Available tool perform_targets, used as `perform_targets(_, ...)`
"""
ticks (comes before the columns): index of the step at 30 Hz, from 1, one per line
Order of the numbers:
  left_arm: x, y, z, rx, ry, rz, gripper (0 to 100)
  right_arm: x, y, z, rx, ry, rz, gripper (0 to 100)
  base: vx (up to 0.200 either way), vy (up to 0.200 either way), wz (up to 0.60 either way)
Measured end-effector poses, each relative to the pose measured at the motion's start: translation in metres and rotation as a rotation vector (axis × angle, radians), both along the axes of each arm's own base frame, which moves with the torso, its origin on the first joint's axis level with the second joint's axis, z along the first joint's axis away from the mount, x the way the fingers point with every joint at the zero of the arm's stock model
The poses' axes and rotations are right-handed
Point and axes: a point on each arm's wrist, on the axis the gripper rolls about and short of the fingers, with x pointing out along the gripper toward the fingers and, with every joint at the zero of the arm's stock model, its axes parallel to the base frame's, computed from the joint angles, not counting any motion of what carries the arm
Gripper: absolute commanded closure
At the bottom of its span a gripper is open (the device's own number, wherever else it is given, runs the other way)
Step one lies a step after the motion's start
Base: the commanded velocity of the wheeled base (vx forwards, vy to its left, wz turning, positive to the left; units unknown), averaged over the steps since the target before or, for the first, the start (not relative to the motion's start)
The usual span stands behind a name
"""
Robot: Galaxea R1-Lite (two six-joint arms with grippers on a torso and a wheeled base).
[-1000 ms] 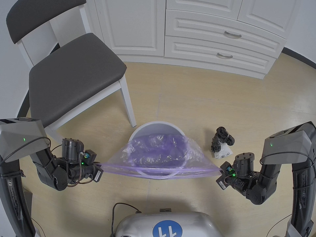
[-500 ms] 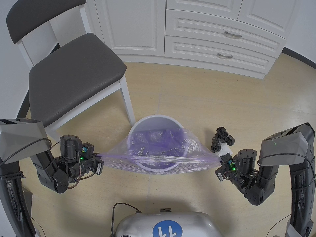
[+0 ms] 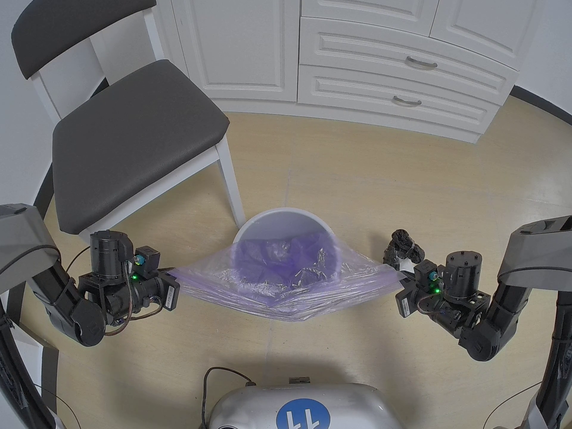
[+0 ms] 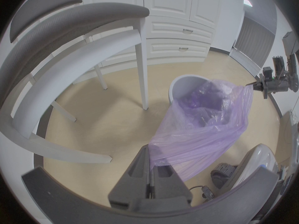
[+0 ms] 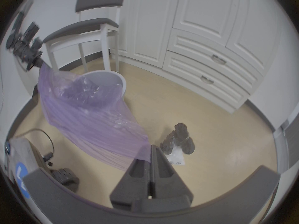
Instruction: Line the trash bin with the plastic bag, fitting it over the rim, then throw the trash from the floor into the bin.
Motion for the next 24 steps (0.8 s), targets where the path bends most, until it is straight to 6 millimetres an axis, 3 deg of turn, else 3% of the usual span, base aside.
perform_targets(12,0.001,0.001,0.007,-0.022,0.082,0.015,100,0.038,0.019,0.038,0.275,-0.007,-0.095,100,0.000,0.000,0.00)
perform_targets(17,0.004,0.002,0.005,-0.012,0.135,0.024,100,0.048,0.022,0.036,0.286,0.043,-0.129,100,0.000,0.000,0.00)
perform_targets(24,0.006,0.003,-0.002,0.010,0.198,0.023,100,0.047,0.014,0.028,0.214,0.187,-0.182,100,0.000,0.000,0.00)
